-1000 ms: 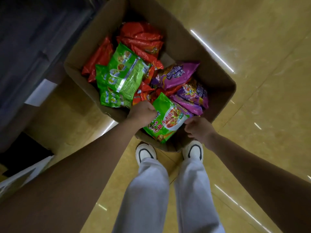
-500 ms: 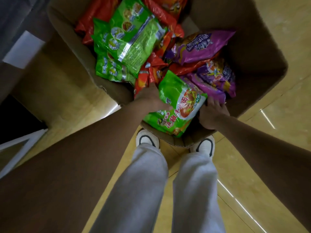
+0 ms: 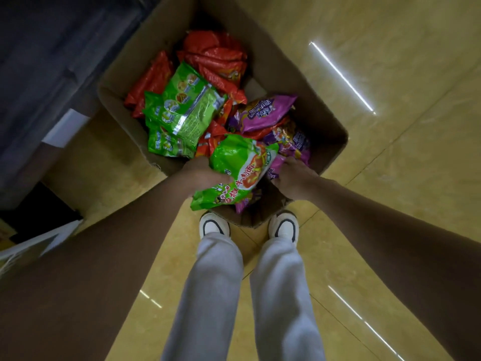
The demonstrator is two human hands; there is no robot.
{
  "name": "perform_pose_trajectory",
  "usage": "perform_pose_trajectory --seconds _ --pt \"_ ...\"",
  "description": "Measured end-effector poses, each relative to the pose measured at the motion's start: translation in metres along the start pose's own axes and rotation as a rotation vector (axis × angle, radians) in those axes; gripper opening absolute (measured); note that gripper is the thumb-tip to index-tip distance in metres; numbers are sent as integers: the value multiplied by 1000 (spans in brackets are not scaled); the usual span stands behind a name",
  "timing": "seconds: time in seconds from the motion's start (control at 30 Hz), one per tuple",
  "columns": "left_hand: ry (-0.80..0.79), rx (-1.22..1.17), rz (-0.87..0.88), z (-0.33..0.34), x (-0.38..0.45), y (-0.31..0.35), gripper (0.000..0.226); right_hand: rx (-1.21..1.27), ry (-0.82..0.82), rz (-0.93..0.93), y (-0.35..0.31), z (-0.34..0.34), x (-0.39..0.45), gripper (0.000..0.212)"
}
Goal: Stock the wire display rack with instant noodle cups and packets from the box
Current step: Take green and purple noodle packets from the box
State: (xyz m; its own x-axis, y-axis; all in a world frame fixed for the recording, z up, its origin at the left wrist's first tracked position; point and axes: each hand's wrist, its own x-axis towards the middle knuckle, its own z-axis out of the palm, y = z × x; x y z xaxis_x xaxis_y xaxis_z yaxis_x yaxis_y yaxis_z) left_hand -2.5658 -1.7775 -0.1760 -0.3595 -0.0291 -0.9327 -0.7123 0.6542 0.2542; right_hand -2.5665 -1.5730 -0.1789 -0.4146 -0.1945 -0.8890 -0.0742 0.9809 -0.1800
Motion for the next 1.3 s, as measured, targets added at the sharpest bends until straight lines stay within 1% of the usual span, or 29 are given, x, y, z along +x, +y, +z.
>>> perform_pose_trajectory --seconds 0.03,0.13,0.23,0.3,0.4,0.5,0.6,0.7,0.77,0.8,0.9,0.97,1.03,1.1,1.17,1.23,1.27,1.3 --pt "-8 -37 5 -5 -6 3 69 8 -5 4 -1 -5 -5 43" --pt "4 -107 50 -19 -36 20 60 7 13 -3 -7 -26 -28 45" --pt "120 -135 103 -34 -72 35 76 -17 22 -13 -17 -57 -65 41" --pt "215 -183 99 -46 -103 47 78 -38 57 -34 -27 -80 -97 44" --pt "289 -305 51 -67 -155 69 68 26 107 -35 -40 -118 -150 45" --pt "343 -366 43 -89 -214 87 56 110 160 -63 -49 -156 -207 38" --pt "368 -412 108 -106 -276 107 37 155 210 -140 -60 -191 -265 36" --pt "339 -518 174 -121 -335 131 23 167 276 -222 -75 -225 -323 29" --pt "317 -536 221 -132 -375 148 15 160 324 -269 -87 -245 -359 25" --pt "311 -531 242 -138 -395 155 12 144 365 -304 -93 -255 -376 27" --pt "326 -534 340 -154 -454 177 9 198 515 -403 -108 -286 -429 14" --pt "309 -546 414 -165 -498 189 3 177 631 -461 -120 -306 -472 9" --pt "280 -569 494 -177 -544 198 10 116 735 -494 -133 -327 -508 10" --pt "262 -606 620 -190 -585 204 24 80 840 -538 -149 -349 -546 15" --pt "227 -631 765 -201 -624 207 40 87 901 -564 -163 -367 -579 17" --pt "242 -525 869 -210 -660 207 51 133 948 -596 -176 -381 -607 17" --pt "277 -445 919 -215 -676 205 53 169 973 -621 -182 -388 -619 12" --pt "323 -399 985 -219 -690 205 49 209 998 -644 -188 -393 -631 7"
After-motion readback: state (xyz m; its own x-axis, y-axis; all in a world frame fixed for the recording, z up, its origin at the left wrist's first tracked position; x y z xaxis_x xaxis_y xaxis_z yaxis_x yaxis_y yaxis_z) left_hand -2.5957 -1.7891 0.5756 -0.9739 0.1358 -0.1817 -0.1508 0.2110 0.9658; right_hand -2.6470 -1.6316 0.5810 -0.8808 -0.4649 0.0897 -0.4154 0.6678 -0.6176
